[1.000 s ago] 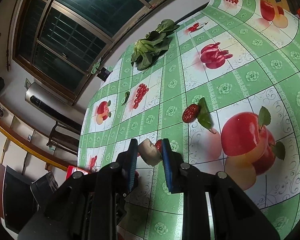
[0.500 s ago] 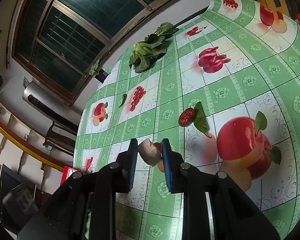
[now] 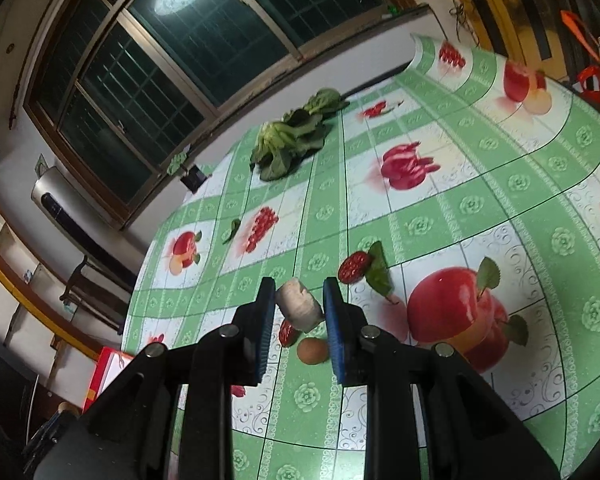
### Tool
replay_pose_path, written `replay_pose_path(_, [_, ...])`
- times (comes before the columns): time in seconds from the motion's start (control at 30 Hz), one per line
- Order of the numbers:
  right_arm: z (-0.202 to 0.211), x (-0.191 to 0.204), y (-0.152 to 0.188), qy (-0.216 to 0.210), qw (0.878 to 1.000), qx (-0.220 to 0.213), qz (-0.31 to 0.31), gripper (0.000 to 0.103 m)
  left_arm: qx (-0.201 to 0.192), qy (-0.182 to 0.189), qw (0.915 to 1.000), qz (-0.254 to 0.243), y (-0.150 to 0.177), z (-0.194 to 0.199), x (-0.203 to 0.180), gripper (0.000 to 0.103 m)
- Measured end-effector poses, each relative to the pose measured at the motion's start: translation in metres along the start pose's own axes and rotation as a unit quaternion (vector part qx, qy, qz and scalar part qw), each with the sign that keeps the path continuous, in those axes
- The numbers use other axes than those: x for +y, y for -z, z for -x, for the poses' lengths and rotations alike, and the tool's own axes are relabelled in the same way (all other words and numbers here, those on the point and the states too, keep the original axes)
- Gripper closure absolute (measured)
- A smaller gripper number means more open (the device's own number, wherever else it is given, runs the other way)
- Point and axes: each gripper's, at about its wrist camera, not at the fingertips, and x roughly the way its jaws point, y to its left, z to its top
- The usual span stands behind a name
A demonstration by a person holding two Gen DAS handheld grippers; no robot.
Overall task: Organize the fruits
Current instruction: 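Carry the brown ball with the left gripper while the right gripper carries the cube to the tray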
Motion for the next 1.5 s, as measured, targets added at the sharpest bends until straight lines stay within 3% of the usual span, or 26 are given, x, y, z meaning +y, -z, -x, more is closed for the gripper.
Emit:
replay_pose_path(0.27, [0.035,0.012,0.032,-0.013,1.0,-0.021,-0.007,0.077,-0.01,0.028,0.9995,-0.015,0.0,0.004,-0.003,0.081])
replay_pose_path(0.47, [0.053,0.035,0.054,-0.014,1.0,-0.007,0.027,0.077,-0.001,0.061,0.9977,-0.03,0.003,-0.001,-0.014,0.081])
replay_pose_path(0.63, [0.06,0.062,0.065,-0.029,0.998,-0.006,0.058,0.077,-0.003,0.065,0.9973,-0.035,0.0,0.002,-0.013,0.081])
replay_pose_path(1.03, [0.027,0.131,0.105,-0.078,0.988,0.068,0.117,0.077,-0.013,-0.024,0.9996,0.009,-0.001,0.016,0.055,0.081])
replay_pose_path(1.5, [-0.024,0.224,0.16,-0.127,0.957,0.158,0.207,0.077,-0.008,-0.111,0.9933,0.031,0.005,0.021,0.12,0.081])
